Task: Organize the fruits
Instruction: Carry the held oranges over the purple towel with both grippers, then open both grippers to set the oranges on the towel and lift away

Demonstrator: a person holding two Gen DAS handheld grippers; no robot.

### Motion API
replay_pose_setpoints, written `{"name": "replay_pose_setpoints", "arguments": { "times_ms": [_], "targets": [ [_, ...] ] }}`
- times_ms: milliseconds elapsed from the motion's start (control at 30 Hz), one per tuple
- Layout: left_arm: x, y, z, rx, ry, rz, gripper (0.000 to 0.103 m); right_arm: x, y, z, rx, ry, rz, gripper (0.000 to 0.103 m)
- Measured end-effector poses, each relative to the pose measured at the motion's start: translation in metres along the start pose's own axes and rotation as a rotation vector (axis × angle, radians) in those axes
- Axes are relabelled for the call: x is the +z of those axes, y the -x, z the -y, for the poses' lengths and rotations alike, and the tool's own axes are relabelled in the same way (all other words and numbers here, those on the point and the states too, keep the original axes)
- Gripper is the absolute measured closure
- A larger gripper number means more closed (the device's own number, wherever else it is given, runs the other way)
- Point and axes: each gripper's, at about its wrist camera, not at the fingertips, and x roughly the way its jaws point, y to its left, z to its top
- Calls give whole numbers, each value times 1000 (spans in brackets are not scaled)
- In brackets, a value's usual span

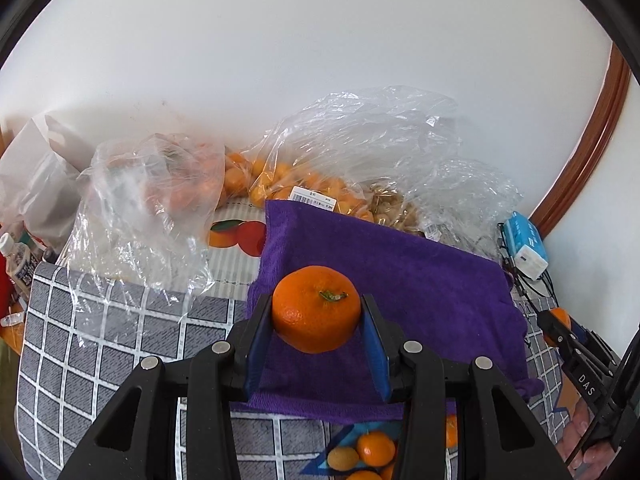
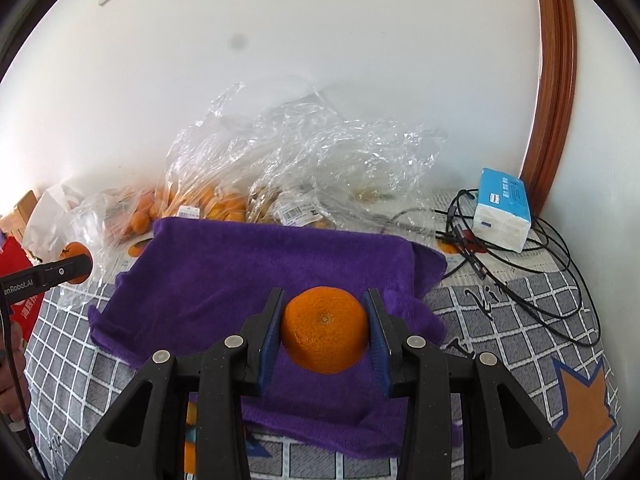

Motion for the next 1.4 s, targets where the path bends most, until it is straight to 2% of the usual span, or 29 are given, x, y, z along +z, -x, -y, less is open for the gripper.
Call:
{"name": "replay_pose_setpoints", "arguments": {
  "times_ms": [367,667,800,900,1100,1167,1233,1300,1333,1400],
  "targets": [
    [15,-52,8,-5,-18,-22,63,5,-62,9,-16,1,-54,64],
    [9,-97,13,13,-38,-91,63,0,-107,7,-27,20,-145,64],
    [5,-109,13,22,-46,-128,63,0,-116,9,-1,9,-183,64],
    [2,-112,14,24,-48,-152,63,1,-118,7,-28,25,-192,64],
    [-1,-115,17,25,-65,-173,63,-1,-124,6,-27,32,-236,64],
    [-2,-117,18,39,-66,-196,63,-2,-123,6,-35,33,-233,62],
    [-3,-118,19,34,-63,-210,62,-3,-121,5,-46,34,-235,51],
    [-3,-118,21,41,-63,-210,61,-3,-117,5,-44,36,-234,45],
    [-3,-117,22,47,-68,-214,59,-3,-114,4,-42,40,-232,42],
    [1,-109,23,48,-77,-207,49,-3,-104,1,-37,47,-224,38]
  ]
}}
